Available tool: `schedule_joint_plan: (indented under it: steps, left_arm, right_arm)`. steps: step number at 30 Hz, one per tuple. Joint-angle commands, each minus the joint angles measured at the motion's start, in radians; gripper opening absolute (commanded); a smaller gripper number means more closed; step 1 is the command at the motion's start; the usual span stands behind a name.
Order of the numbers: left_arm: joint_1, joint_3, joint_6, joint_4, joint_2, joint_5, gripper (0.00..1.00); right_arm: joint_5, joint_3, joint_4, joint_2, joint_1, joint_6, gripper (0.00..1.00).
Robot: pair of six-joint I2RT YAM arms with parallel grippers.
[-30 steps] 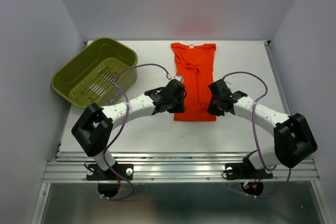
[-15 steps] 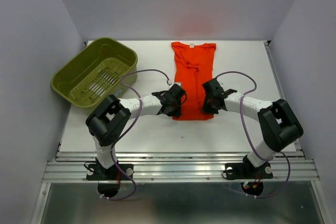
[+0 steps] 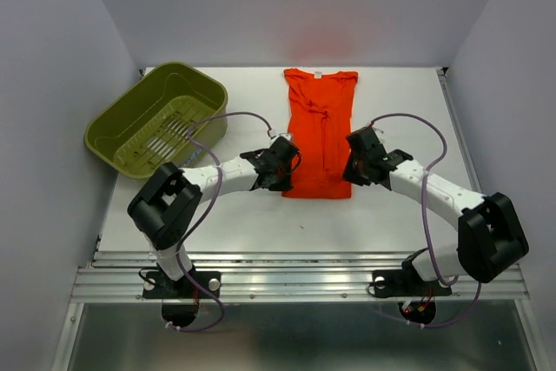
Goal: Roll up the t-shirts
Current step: Roll the T-shirt to the center of the board.
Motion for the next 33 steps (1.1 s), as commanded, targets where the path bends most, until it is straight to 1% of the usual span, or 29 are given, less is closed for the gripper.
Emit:
schedule_joint_plan:
  steps: [1,2,4,5,7,8,12,13,17,22,23,25,28,33]
  left_arm:
    - [0.002,-0.01,0.004,-0.05,-0.131,-0.041,0.25]
    - [0.005,-0.023,-0.014,-0.048,-0.159,-0.04,0.35]
    - [0.01,-0.041,-0.03,-0.044,-0.18,-0.026,0.46]
    - [0.016,-0.052,-0.039,-0.033,-0.19,-0.006,0.61]
    - [0.022,-0.085,-0.063,-0.019,-0.19,0.008,0.67]
    - [0.03,-0.096,-0.071,0.001,-0.185,0.023,0.69]
    - [0.042,-0.15,-0.123,0.054,-0.176,0.048,0.68]
    - [0.045,-0.158,-0.143,0.077,-0.174,0.054,0.66]
    - [0.056,-0.173,-0.168,0.107,-0.162,0.058,0.61]
    - [0.058,-0.185,-0.188,0.127,-0.138,0.066,0.56]
    - [0.058,-0.191,-0.191,0.139,-0.134,0.101,0.55]
    - [0.058,-0.204,-0.203,0.151,-0.127,0.106,0.54]
    - [0.058,-0.207,-0.214,0.16,-0.115,0.106,0.51]
    - [0.058,-0.201,-0.222,0.171,-0.098,0.097,0.51]
  right_arm:
    - [0.023,-0.04,-0.038,-0.079,-0.017,0.049,0.32]
    - [0.001,-0.063,-0.034,-0.084,-0.036,0.056,0.39]
    - [-0.041,-0.093,-0.012,-0.089,-0.045,0.074,0.52]
    - [-0.093,-0.115,0.035,-0.11,-0.063,0.089,0.59]
    - [-0.162,-0.17,0.102,-0.134,-0.083,0.111,0.63]
    - [-0.181,-0.184,0.119,-0.147,-0.106,0.127,0.64]
    - [-0.233,-0.238,0.166,-0.156,-0.136,0.16,0.64]
    - [-0.252,-0.268,0.199,-0.161,-0.149,0.18,0.63]
    - [-0.295,-0.342,0.283,-0.167,-0.162,0.235,0.61]
    - [-0.278,-0.364,0.311,-0.144,-0.171,0.252,0.53]
    - [-0.272,-0.367,0.313,-0.144,-0.171,0.255,0.51]
    - [-0.253,-0.37,0.316,-0.147,-0.171,0.257,0.48]
    - [-0.235,-0.37,0.318,-0.144,-0.171,0.255,0.4]
    - [-0.223,-0.376,0.322,-0.141,-0.18,0.252,0.36]
